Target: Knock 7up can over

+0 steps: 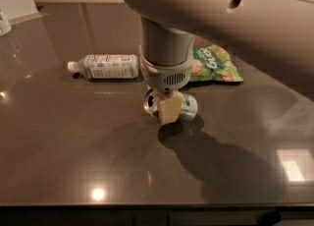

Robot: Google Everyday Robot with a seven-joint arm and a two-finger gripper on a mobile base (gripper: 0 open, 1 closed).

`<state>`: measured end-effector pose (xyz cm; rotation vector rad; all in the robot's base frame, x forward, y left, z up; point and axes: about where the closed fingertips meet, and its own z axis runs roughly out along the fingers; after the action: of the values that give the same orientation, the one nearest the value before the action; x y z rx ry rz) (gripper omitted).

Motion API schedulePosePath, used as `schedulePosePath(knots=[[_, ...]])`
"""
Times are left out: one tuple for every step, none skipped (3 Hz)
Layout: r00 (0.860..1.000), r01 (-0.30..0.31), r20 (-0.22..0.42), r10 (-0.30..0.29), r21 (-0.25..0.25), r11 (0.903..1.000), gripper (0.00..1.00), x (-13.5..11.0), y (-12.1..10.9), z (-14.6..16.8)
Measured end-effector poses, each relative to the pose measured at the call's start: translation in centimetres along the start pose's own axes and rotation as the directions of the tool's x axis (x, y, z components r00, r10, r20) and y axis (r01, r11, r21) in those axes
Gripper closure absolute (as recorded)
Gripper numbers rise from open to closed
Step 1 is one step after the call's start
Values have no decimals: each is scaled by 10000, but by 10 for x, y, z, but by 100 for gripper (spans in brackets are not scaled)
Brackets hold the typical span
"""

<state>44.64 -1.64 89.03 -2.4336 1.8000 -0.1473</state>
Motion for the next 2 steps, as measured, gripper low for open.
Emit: schedulePosePath(knots=[[9983,262,-528,-259,50,9996,12,-2,-3,7],[9956,400,-848,-394,49,9992,0,-2,-5,16]])
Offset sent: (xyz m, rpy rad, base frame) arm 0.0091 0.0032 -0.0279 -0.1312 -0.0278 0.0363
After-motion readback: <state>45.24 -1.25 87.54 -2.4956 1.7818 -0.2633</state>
